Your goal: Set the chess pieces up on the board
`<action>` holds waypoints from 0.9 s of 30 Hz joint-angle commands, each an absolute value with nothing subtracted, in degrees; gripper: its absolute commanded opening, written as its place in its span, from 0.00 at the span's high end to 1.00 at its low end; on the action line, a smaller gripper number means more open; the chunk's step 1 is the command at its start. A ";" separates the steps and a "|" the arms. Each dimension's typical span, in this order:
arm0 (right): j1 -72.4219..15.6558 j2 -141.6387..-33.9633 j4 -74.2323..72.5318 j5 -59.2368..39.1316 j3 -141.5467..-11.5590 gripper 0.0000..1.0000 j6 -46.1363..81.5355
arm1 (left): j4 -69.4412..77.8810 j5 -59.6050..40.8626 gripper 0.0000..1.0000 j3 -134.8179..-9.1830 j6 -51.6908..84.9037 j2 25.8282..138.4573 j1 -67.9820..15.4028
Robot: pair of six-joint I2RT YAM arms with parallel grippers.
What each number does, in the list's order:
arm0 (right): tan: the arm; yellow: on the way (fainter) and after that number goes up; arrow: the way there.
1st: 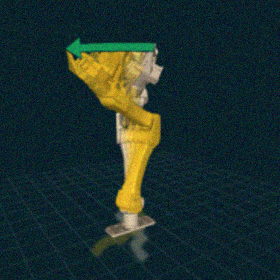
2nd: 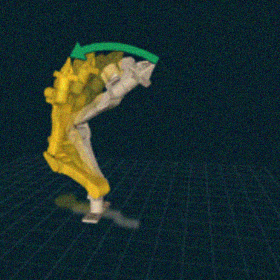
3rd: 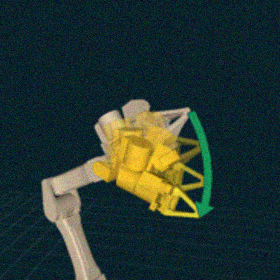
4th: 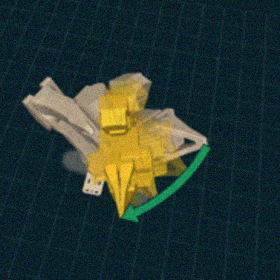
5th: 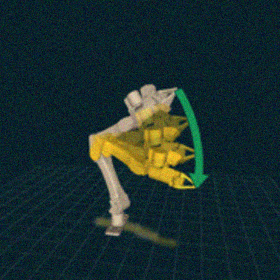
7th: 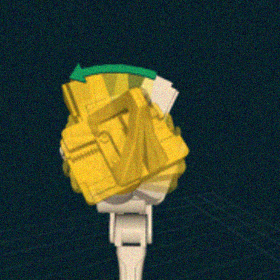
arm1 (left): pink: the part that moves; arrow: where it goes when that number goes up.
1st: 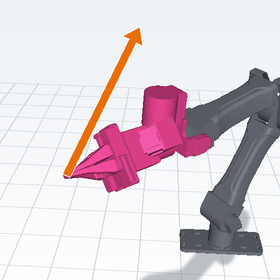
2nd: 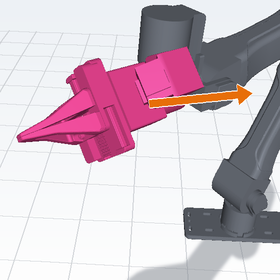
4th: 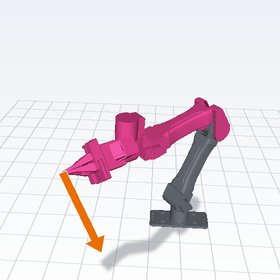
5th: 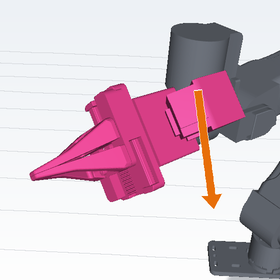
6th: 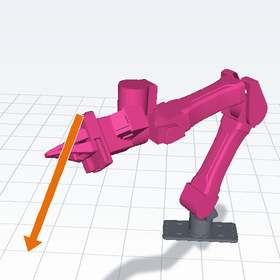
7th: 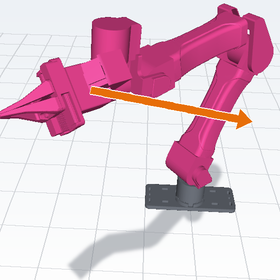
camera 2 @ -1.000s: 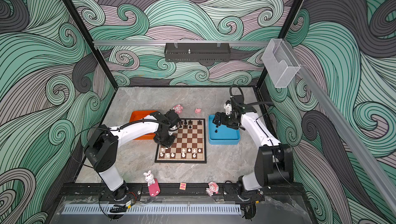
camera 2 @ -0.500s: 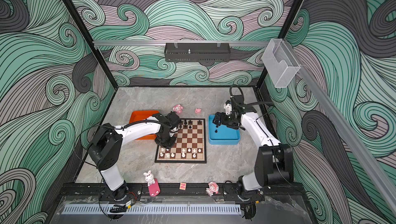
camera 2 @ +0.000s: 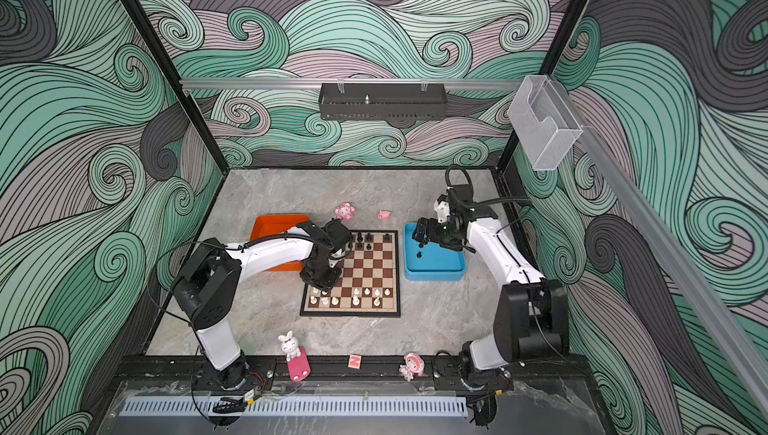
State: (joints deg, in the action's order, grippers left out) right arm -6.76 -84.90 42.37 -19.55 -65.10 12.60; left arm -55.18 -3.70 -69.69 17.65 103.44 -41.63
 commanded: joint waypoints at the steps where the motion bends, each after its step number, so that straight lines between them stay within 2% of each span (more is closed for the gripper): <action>1: -6.42 -85.18 42.93 -19.86 -64.62 0.03 12.13 | -55.01 -4.42 0.89 -70.83 18.41 104.63 -42.63; 15: -6.33 -85.44 42.85 -20.10 -64.62 0.02 12.04 | -55.20 -3.77 0.84 -71.73 18.54 105.42 -42.78; 27: -6.24 -85.68 42.82 -20.13 -64.60 0.03 12.00 | -55.69 -1.55 0.87 -72.27 18.73 105.95 -42.80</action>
